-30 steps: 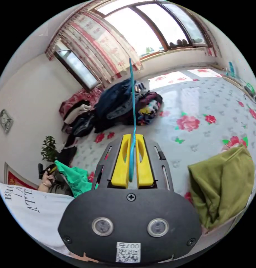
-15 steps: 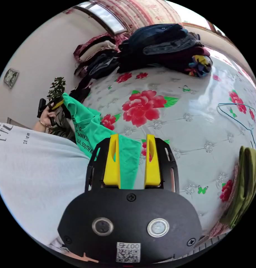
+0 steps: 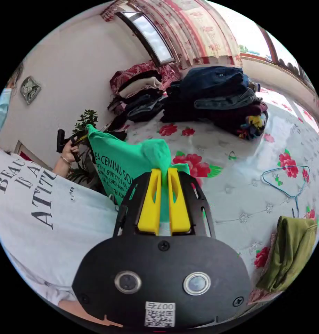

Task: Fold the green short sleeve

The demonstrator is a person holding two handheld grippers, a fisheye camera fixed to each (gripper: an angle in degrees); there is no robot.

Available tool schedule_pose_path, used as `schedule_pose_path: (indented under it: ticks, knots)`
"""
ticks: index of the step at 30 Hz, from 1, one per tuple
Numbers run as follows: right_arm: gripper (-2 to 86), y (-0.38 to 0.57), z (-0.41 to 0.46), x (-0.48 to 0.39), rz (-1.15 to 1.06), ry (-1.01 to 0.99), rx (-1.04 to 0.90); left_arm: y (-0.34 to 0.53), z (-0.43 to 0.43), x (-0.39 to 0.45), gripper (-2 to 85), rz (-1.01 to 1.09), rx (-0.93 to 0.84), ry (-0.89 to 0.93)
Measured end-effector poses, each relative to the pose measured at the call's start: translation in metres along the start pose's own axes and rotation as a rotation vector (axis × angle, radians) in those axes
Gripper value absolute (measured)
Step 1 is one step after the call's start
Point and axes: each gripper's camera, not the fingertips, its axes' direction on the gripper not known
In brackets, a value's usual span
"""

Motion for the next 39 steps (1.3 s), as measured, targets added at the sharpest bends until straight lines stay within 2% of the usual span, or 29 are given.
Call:
schedule_pose_path:
  ticks: [3,6,8,10,12,15,17,20,22,26,29,31,33,35,37,39]
  knots:
    - [3.4,-0.047,-0.041,-0.02,-0.121,0.2,0.124,-0.075,0.031,0.004,0.7,0.15,0.097,0.099]
    - [4.5,-0.095,-0.025,-0.029,-0.132,0.483,0.168,-0.137,0.103,0.001,5.2,0.214,0.037,0.011]
    - [5.7,-0.111,0.007,-0.009,0.005,0.628,0.058,-0.15,0.144,-0.026,7.5,0.116,-0.065,-0.126]
    - [6.7,-0.096,0.025,0.0,0.068,0.656,-0.033,-0.129,0.151,-0.048,7.9,0.067,-0.092,-0.142]
    - [7.4,-0.058,0.042,-0.003,0.093,0.65,-0.09,-0.087,0.151,-0.066,8.3,0.06,-0.134,-0.123]
    - [8.5,0.037,0.076,-0.015,0.168,0.471,-0.213,0.018,0.143,-0.086,8.5,0.069,-0.271,-0.147]
    - [9.4,0.115,0.098,-0.034,0.274,0.324,-0.304,0.113,0.134,-0.095,8.3,0.04,-0.431,-0.183]
    - [10.8,0.182,0.11,-0.063,0.352,0.262,-0.362,0.196,0.113,-0.096,8.0,-0.024,-0.555,-0.196]
    - [11.2,0.2,0.117,-0.079,0.313,0.267,-0.394,0.222,0.108,-0.092,7.5,-0.035,-0.583,-0.211]
    - [9.5,0.201,0.124,-0.105,0.09,0.336,-0.459,0.22,0.118,-0.073,0.9,0.091,-0.544,-0.325]
    - [5.1,0.184,0.119,-0.093,0.062,0.329,-0.496,0.187,0.154,-0.065,0.3,0.145,-0.567,-0.339]
    - [2.8,0.17,0.11,-0.075,0.095,0.516,-0.461,0.158,0.176,-0.064,0.7,0.119,-0.621,-0.362]
    - [2.0,0.158,0.091,-0.054,0.181,0.49,-0.407,0.134,0.184,-0.063,1.6,0.034,-0.64,-0.431]
    - [1.5,0.153,0.056,-0.037,0.337,0.516,-0.332,0.114,0.165,-0.052,3.1,-0.017,-0.577,-0.46]
    - [1.6,0.161,0.025,-0.044,0.352,0.555,-0.238,0.111,0.134,-0.04,4.2,-0.028,-0.491,-0.427]
    - [2.7,0.182,-0.001,-0.061,0.313,0.495,-0.177,0.121,0.097,-0.03,4.9,-0.03,-0.424,-0.391]
